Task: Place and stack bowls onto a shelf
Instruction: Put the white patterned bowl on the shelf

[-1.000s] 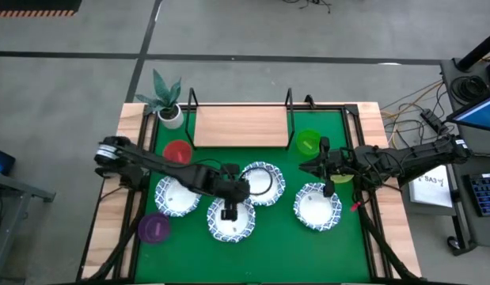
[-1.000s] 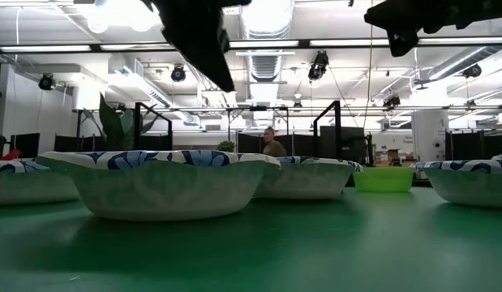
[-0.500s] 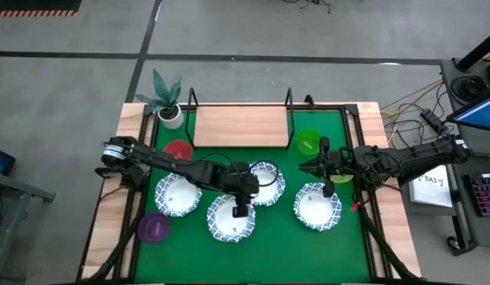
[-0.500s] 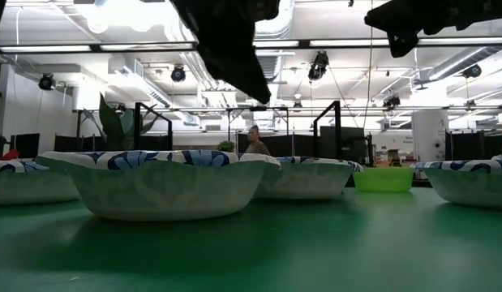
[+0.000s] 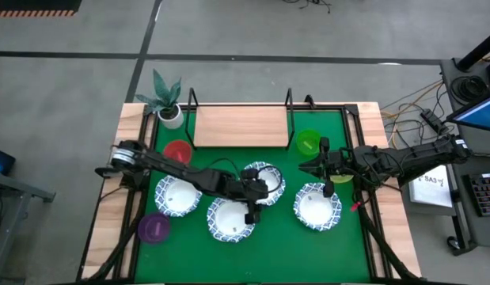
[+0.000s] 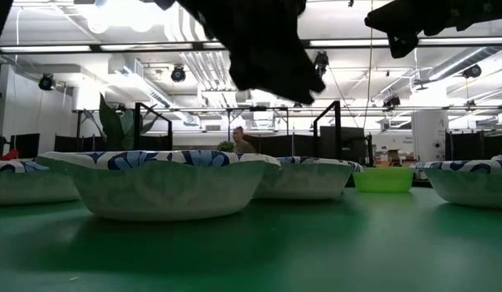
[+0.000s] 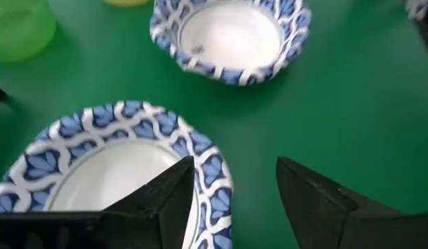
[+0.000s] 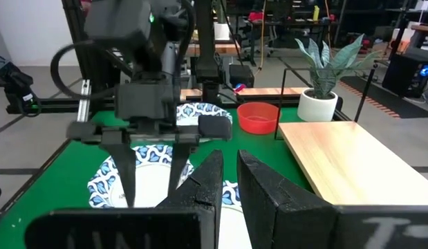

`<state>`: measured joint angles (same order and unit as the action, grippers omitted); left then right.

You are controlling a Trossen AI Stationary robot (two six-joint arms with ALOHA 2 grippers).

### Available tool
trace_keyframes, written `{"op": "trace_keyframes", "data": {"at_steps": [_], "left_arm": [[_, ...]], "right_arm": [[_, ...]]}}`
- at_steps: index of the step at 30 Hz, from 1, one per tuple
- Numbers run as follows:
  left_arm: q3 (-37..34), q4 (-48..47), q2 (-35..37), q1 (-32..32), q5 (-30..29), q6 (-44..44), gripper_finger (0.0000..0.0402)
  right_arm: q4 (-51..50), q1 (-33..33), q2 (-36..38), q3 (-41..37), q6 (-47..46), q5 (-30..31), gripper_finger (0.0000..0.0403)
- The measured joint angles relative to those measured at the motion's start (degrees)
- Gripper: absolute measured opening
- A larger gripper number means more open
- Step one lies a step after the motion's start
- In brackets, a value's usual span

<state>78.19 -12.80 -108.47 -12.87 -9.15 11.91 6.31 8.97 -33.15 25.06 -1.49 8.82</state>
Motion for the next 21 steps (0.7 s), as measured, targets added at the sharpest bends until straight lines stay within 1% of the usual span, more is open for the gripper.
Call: {"op": "trace_keyframes", "data": {"at_steps": [7,12,21], "left_arm": [[0.81,-0.08,-2.59,-0.14,-0.88,1.28,0.0184],[0.81,0.0,-2.67,-0.15,-2.8,1.81,0.0184],[0.81,-0.09,-3.8,-0.19,-3.43,2.65,0.0184]], "right_arm": [[-0.05,0.01,0.0,0.0,0.02,0.0,0.0034],[-0.06,0.0,0.0,0.0,0.02,0.02,0.0034],[-0.07,0.02,0.0,0.0,0.03,0.02,0.0034]]}}
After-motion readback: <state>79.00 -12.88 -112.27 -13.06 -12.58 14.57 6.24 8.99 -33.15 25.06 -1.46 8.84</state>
